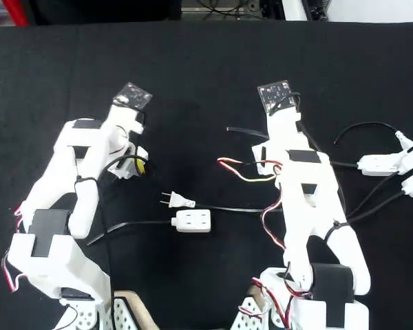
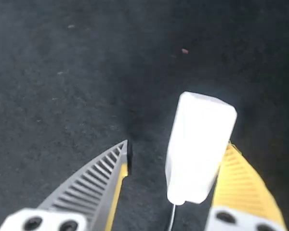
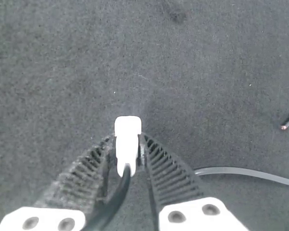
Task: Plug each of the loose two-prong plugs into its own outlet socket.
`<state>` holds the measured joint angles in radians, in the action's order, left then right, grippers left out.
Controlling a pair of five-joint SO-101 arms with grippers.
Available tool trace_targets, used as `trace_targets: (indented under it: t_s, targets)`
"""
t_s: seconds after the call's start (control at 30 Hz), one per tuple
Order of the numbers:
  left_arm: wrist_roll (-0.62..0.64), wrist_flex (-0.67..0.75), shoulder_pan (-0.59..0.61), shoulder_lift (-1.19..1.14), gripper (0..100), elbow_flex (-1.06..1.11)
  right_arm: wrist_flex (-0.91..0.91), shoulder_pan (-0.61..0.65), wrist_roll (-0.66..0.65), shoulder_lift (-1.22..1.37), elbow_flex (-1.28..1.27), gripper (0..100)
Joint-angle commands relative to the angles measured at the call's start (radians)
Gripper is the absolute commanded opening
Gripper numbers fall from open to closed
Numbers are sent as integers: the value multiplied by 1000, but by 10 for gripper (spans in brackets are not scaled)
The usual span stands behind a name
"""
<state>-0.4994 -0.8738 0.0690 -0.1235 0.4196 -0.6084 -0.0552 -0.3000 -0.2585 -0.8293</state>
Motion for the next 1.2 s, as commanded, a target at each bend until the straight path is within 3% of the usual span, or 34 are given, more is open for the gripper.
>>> trace_targets:
  t_s: [0.0,0.23,0.5,0.7,1.17]
  targets:
    - [91,81,44,52,287,-45,11,-14,-8,-41,5,11]
    - [178,84,82,55,287,-65,11,-14,-8,-41,7,11]
    - [172,58,39,137,287,-8,11,-14,-8,-41,7,11]
    - [11,127,-54,210,287,137,11,-14,-8,-41,7,11]
    - [-261,130,-44,209,287,87,11,-14,-8,-41,5,11]
